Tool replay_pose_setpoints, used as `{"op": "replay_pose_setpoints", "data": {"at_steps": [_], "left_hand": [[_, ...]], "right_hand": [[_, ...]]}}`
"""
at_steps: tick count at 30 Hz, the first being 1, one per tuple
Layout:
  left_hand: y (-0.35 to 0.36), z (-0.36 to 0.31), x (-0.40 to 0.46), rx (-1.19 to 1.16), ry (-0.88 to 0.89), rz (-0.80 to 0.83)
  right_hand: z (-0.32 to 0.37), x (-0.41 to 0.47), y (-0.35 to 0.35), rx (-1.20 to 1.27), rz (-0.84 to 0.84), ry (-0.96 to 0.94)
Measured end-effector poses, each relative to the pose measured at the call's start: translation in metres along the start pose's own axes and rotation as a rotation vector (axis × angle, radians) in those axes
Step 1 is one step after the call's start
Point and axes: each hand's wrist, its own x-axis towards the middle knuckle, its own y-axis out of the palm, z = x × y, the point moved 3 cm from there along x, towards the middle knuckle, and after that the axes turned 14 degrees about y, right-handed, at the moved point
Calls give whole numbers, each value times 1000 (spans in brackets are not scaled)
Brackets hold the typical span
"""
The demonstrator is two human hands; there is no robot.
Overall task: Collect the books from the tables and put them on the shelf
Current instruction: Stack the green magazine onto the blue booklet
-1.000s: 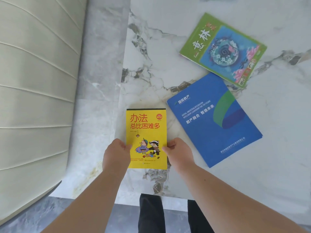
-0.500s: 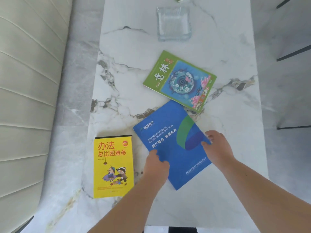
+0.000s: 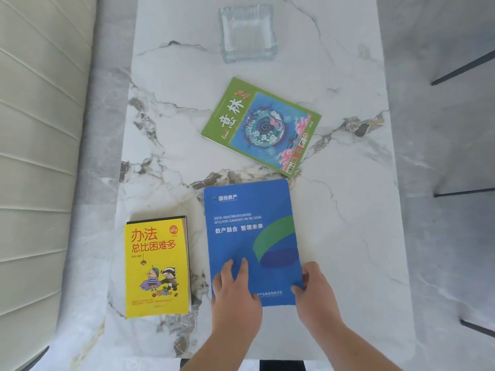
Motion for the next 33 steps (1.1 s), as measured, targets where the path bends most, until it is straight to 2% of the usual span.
{"op": "replay_pose_setpoints", "data": {"at_steps": [2,8,14,16,19,23,25,28,31,33], "left_hand": [[5,3,-7,100,16,35],[14,9,-14,150,147,80],[-3,10,2,78,137,24],[-20,8,19,-70,72,-1],[-64,0,53,-528,-84,-81],[-131,-10,88,-860,-113,-215],[-150,-10,94,-954,-106,-228],[-160,-5,93,-1013,-130,-206],[-156,-3,89,-1112,-165,-169],[-149,-9,87,-1187,-166,-163]], "right_hand": [[-13,-4,0,-22,-8,25],[-34,-7,-11,-200,-71,23],[8,5,-32,-490,-23,84],[43,16,-50,-376,-85,7],[107,32,-73,-139,-195,-303],[182,63,-81,-245,-301,-581],[203,82,-73,-374,-298,-622],[217,97,-65,-554,-381,-635],[219,93,-65,-623,-442,-670],[217,81,-71,-579,-479,-692]]}}
